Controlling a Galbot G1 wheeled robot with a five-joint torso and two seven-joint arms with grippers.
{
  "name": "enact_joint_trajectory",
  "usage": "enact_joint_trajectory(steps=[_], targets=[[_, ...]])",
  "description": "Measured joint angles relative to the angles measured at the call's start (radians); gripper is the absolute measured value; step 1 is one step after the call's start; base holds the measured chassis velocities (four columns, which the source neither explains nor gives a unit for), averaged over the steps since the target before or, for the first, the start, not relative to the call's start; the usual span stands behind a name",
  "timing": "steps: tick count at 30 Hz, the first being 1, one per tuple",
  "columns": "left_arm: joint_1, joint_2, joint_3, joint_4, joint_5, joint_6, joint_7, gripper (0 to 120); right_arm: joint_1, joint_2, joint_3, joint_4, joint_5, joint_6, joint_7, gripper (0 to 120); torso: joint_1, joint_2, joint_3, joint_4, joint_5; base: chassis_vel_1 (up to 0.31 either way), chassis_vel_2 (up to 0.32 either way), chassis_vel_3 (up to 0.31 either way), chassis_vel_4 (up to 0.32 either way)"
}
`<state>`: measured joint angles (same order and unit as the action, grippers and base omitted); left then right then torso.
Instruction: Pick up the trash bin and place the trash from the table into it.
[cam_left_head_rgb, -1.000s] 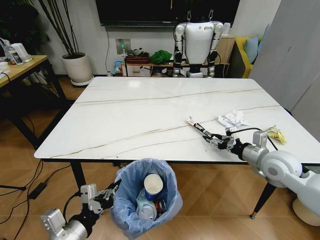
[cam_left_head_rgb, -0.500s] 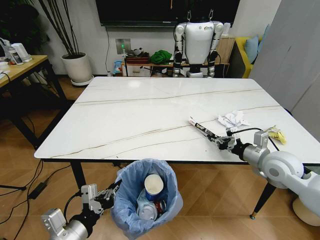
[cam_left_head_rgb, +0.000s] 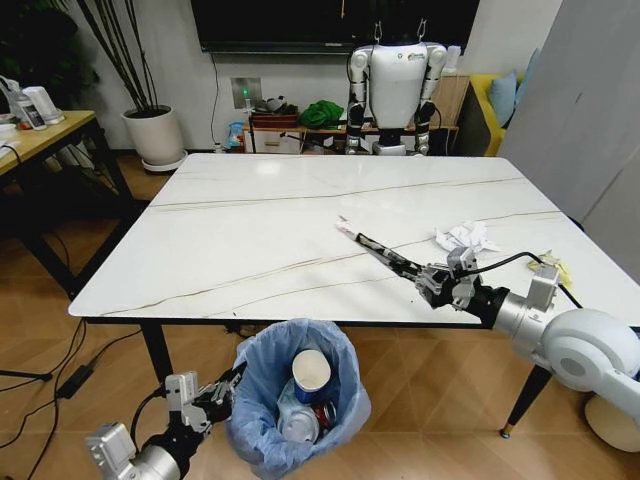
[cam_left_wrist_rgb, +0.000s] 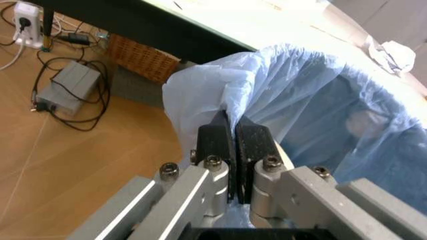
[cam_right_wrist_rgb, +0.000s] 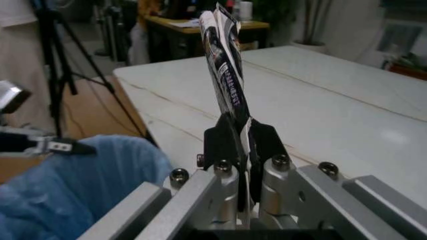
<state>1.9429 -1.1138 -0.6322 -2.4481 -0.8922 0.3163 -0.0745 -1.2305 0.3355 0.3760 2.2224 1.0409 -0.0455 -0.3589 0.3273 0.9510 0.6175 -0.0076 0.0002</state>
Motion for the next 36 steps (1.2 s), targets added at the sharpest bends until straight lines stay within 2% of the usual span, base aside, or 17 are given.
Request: enact_joint_trajectory(steps=[2, 6, 10, 18, 27, 30, 32, 35, 36], targets=[[0.003, -0.003, -0.001, -0.003, 0.001, 0.000, 0.000, 0, 0.000, -0.007, -0.006, 0.013, -0.020, 0.015, -0.038, 0, 0.000, 0.000, 0.000, 0.0000, -0.0001, 0.000, 0.000, 0.000, 0.000], [0.001, -0.014, -0.003, -0.016, -0.002, -0.001, -0.007, 0, 0.003, -0.041, -0.031, 0.035, -0.116, 0.058, -0.200, 0, 0.000, 0.000, 0.000, -0.0001, -0.0003, 0.000, 0.000, 0.000, 0.000], [-0.004, -0.016, -0.002, -0.021, -0.010, -0.001, -0.012, 0, 0.013, -0.061, -0.060, 0.034, -0.207, 0.080, -0.259, 0, 0.000, 0.000, 0.000, -0.0001, 0.0000, 0.000, 0.000, 0.000, 0.000], [-0.014, -0.029, 0.012, -0.018, -0.015, 0.001, -0.013, 0, 0.032, -0.067, -0.107, 0.027, -0.332, 0.099, -0.295, 0, 0.000, 0.000, 0.000, 0.0000, -0.0001, 0.000, 0.000, 0.000, 0.000], [-0.030, -0.043, 0.034, -0.002, -0.014, 0.003, -0.013, 0, 0.037, -0.064, -0.108, 0.010, -0.344, 0.115, -0.311, 0, 0.000, 0.000, 0.000, -0.0001, -0.0001, 0.000, 0.000, 0.000, 0.000], [-0.034, -0.043, 0.037, 0.001, -0.014, 0.004, -0.013, 0, 0.034, -0.063, -0.100, 0.004, -0.335, 0.115, -0.318, 12, 0.000, 0.000, 0.000, -0.0001, -0.0002, 0.000, 0.000, 0.000, 0.000], [-0.035, -0.042, 0.037, 0.001, -0.015, 0.004, -0.013, 0, 0.032, -0.063, -0.097, 0.004, -0.333, 0.115, -0.318, 15, 0.000, 0.000, 0.000, -0.0001, -0.0001, 0.000, 0.000, 0.000, 0.000], [-0.035, -0.040, 0.035, 0.000, -0.016, 0.005, -0.013, 0, 0.029, -0.062, -0.094, 0.006, -0.329, 0.113, -0.318, 32, 0.000, 0.000, 0.000, -0.0001, -0.0001, 0.000, 0.000, 0.000, 0.000], [-0.035, -0.040, 0.035, 0.000, -0.016, 0.005, -0.013, 0, 0.029, -0.062, -0.094, 0.006, -0.329, 0.113, -0.318, 32, 0.000, 0.000, 0.000, -0.0001, -0.0001, 0.000, 0.000, 0.000, 0.000]])
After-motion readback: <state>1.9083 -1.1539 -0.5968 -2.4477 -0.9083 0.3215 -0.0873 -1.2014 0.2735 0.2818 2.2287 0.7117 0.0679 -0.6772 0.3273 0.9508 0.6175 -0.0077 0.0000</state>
